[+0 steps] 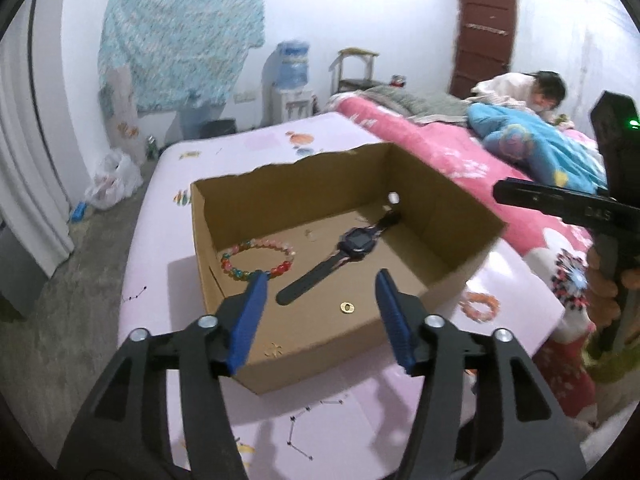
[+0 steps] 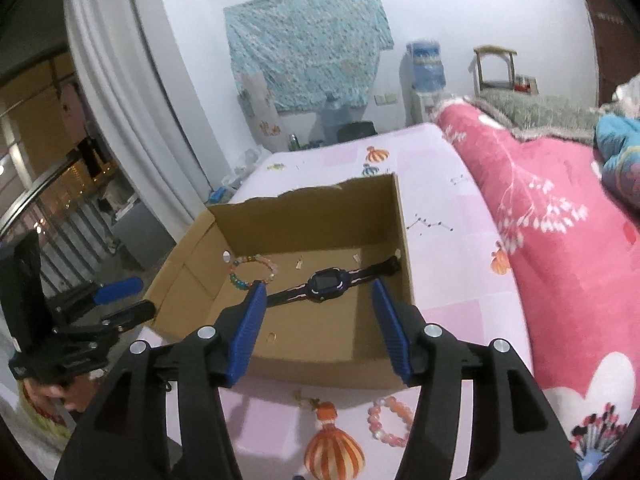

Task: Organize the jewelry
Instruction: 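Withdraw both tools from the box back toward the remaining charms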

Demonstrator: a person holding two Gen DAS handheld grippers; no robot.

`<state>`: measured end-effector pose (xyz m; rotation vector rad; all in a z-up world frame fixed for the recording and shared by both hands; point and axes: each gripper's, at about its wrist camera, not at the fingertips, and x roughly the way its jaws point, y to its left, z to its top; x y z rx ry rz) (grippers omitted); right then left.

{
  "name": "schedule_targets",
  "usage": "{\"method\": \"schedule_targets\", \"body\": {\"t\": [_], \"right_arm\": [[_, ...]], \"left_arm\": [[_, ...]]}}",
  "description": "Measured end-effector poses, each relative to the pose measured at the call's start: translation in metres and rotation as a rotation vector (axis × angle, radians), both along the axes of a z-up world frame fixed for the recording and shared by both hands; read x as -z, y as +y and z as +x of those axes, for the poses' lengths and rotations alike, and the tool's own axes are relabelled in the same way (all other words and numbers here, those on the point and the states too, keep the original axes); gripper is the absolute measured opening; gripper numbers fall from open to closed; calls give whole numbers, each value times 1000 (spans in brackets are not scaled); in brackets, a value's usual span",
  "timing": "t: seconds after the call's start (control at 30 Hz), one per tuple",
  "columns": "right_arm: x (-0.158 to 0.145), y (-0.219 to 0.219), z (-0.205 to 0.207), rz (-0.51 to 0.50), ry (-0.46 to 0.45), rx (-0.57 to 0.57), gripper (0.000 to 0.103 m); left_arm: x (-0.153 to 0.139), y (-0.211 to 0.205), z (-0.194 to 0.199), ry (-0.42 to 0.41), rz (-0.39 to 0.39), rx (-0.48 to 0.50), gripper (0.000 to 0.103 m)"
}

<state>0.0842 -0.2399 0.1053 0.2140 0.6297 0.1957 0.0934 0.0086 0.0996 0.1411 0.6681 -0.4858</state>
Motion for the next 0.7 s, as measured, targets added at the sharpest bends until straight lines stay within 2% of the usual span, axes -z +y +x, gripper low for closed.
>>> {"method": "schedule_targets", "body": {"t": [0.2, 0.27, 0.37, 0.5, 0.63, 0.7], "right_arm": [[4, 5, -34, 3, -25, -120, 54], [15, 10, -41, 5, 6, -142, 54], [37, 16, -43, 5, 78, -139, 54], [67, 21, -39, -8, 181, -95, 54], [88, 21, -31, -23, 265, -39, 54], [93, 21, -29, -22, 284, -29, 54]], "left_arm": [[-6, -4, -35, 20, -13, 135, 72], [3, -13, -46, 41, 20, 185, 74], [27, -31, -51, 101, 92, 205, 77], [66, -48, -41, 198, 170, 164, 77], [102, -53, -18, 313, 222, 76, 77], [114, -53, -10, 335, 241, 34, 77]]}}
